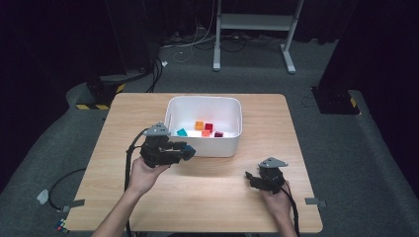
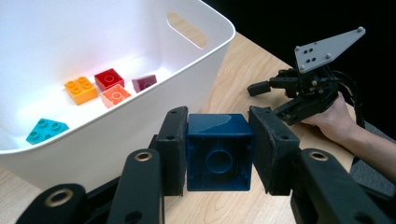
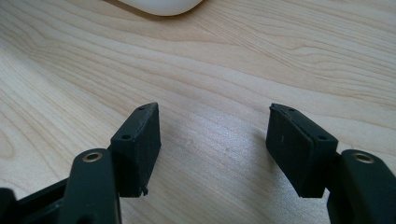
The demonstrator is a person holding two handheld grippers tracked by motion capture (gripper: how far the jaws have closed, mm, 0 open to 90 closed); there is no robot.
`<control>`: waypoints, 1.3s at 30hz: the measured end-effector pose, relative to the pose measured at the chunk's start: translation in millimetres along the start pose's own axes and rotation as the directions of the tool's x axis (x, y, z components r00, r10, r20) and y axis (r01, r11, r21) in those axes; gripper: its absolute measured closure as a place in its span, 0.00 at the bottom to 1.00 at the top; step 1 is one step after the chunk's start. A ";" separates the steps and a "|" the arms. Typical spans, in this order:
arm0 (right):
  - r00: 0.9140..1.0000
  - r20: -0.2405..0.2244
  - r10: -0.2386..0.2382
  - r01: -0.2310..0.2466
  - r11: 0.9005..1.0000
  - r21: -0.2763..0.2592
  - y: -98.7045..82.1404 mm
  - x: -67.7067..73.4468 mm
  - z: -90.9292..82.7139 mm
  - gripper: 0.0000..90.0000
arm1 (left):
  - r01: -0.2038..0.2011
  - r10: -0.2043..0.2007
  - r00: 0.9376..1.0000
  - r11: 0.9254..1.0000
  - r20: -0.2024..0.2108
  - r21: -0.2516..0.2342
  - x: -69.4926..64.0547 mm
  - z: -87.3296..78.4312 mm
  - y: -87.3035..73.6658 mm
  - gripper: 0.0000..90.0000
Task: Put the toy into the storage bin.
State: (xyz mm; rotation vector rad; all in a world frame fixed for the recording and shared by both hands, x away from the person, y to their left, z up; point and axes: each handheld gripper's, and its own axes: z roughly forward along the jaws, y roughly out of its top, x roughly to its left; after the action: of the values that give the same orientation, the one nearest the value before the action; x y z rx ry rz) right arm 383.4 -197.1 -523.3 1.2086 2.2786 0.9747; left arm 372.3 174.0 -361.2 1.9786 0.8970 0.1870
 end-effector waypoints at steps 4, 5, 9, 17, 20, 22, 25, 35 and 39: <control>1.000 0.000 0.000 0.000 1.000 0.000 0.0 0.0 0.0 0.39 | 0.006 -0.006 1.000 1.000 -0.004 -0.002 2.9 -1.8 2.5 0.65; 1.000 0.000 0.000 0.000 1.000 0.000 0.0 0.0 0.0 0.39 | 0.003 -0.003 1.000 1.000 -0.006 -0.005 3.2 -2.7 3.7 0.65; 1.000 0.000 0.000 0.000 1.000 0.000 0.0 0.0 0.0 0.39 | -0.004 0.004 1.000 1.000 -0.019 -0.009 4.5 -6.3 9.3 0.65; 1.000 0.000 -0.001 0.001 1.000 0.000 0.0 0.0 0.0 0.39 | -0.011 0.010 0.999 1.000 -0.042 -0.020 10.6 -10.4 21.8 0.65; 1.000 0.000 0.000 0.000 1.000 0.000 0.0 0.0 0.0 0.39 | -0.010 0.009 0.999 1.000 -0.052 -0.020 13.1 -10.6 27.3 0.65; 1.000 0.000 0.000 0.000 1.000 0.000 0.0 0.0 0.0 0.39 | -0.012 0.010 0.998 1.000 -0.057 -0.022 14.6 -10.6 30.1 0.65; 1.000 0.000 0.000 0.000 1.000 0.000 0.0 0.0 0.0 0.39 | -0.010 0.009 0.998 1.000 -0.062 -0.024 16.9 -10.9 34.3 0.65; 1.000 0.000 0.000 0.000 1.000 0.000 0.0 0.0 0.0 0.39 | -0.011 0.009 0.996 1.000 -0.090 -0.026 23.5 -9.4 47.1 0.65; 1.000 0.000 0.000 0.000 1.000 0.000 0.0 0.0 0.0 0.39 | -0.009 0.006 0.995 1.000 -0.103 -0.030 27.3 -8.1 53.8 0.65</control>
State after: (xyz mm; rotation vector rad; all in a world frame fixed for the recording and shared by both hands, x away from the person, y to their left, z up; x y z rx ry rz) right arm 383.3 -197.1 -523.3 1.2086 2.2788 0.9744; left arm 416.1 181.0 -319.6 1.9587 0.9476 0.3074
